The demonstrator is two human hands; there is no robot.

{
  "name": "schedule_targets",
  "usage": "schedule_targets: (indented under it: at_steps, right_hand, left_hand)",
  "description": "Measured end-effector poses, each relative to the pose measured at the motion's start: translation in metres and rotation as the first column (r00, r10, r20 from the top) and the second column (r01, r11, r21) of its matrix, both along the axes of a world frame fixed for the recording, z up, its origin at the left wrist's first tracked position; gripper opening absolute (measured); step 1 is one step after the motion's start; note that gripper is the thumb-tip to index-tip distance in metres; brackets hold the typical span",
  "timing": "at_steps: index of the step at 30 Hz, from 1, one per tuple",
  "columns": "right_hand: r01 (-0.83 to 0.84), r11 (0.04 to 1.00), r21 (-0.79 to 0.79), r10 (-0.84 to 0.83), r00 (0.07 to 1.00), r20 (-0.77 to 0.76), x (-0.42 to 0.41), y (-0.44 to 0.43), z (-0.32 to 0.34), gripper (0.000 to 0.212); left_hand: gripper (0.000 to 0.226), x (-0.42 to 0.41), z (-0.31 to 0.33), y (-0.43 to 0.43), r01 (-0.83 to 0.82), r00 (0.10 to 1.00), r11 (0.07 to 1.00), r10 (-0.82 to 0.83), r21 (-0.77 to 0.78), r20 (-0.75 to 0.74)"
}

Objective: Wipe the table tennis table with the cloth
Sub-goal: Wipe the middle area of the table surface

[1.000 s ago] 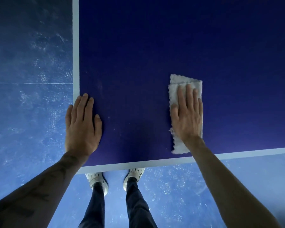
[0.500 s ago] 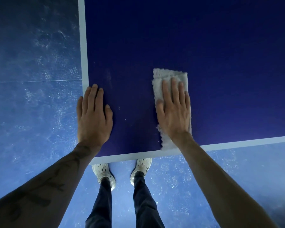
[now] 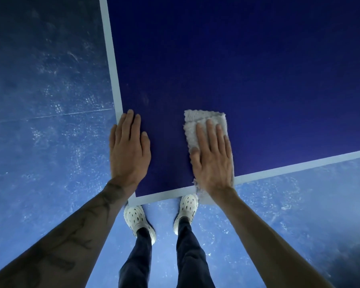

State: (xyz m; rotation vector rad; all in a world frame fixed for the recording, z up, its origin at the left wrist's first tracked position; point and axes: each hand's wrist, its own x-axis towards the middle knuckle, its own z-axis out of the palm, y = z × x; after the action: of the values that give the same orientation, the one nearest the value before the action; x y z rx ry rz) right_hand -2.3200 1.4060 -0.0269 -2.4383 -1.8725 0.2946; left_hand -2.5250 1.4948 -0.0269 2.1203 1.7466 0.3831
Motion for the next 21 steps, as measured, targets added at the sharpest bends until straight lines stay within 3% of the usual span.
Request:
schedule_targets:
  at_steps: [4, 11, 17, 21]
  right_hand:
    - [0.202, 0.979, 0.041, -0.201, 0.979, -0.034, -0.051, 0.04, -0.002, 0.065]
    - [0.138, 0.989, 0.053, -0.134, 0.988, -0.071, -0.14, 0.031, -0.007, 0.063]
    - [0.488, 0.873, -0.004, -0.488, 0.873, -0.009, -0.159, 0.0, -0.003, 0.065]
    - [0.56, 0.829, 0.012, -0.56, 0.829, -0.013, -0.184, 0.034, -0.002, 0.065]
  left_hand:
    - [0.054, -0.02, 0.005, 0.01, 0.103, 0.995, 0.995, -0.103, -0.008, -0.003]
    - [0.055, -0.054, 0.013, 0.03, 0.292, 0.955, 0.955, -0.288, -0.052, 0.063]
    - [0.047, -0.063, 0.023, 0.044, 0.378, 0.925, 0.923, -0.372, -0.075, 0.082]
    - [0.043, -0.068, 0.03, 0.057, 0.434, 0.9, 0.894, -0.424, -0.11, 0.103]
